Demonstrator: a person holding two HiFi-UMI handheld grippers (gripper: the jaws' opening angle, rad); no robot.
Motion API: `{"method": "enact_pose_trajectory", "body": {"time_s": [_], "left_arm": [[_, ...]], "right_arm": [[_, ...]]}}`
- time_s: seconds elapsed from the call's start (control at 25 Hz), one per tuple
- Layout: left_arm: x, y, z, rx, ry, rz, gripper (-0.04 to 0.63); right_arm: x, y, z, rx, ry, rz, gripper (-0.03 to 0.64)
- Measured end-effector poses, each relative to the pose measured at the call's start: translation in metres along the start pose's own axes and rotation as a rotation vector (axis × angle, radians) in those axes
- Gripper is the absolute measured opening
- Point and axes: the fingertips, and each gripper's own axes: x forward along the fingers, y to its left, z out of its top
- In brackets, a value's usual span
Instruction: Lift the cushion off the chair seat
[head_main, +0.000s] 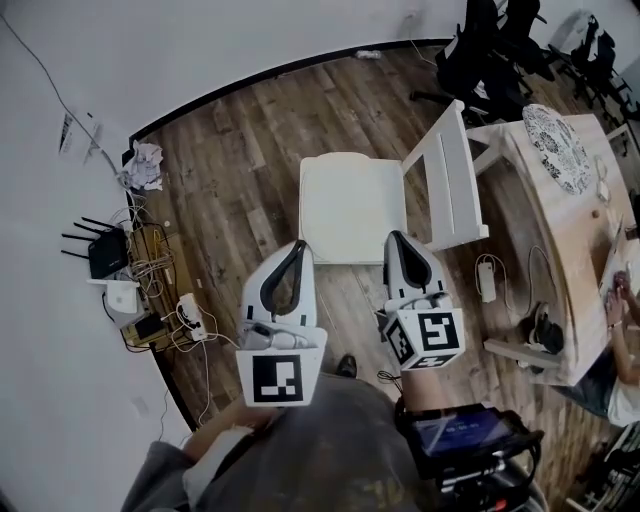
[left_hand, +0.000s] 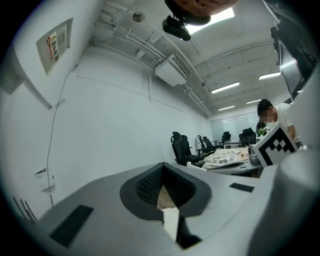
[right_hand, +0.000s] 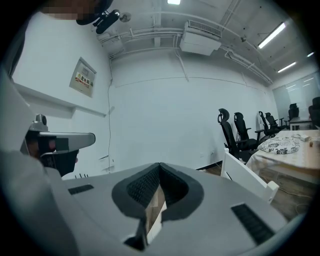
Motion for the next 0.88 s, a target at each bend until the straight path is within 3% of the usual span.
{"method": "enact_pose_trajectory", "body": {"time_s": [0.28, 0.88], "left_arm": [[0.043, 0.058, -0.01, -0.091, 0.002, -0.032, 0.006], [0.103, 0.072, -0.02, -0.072, 0.05, -0.121, 0.006]], "right_arm": [[0.06, 0.004, 0.018, -0.034, 0.012, -0.068, 0.008], [0.104, -0.01, 0.016, -0.03, 0.03, -0.108, 0.008]]}}
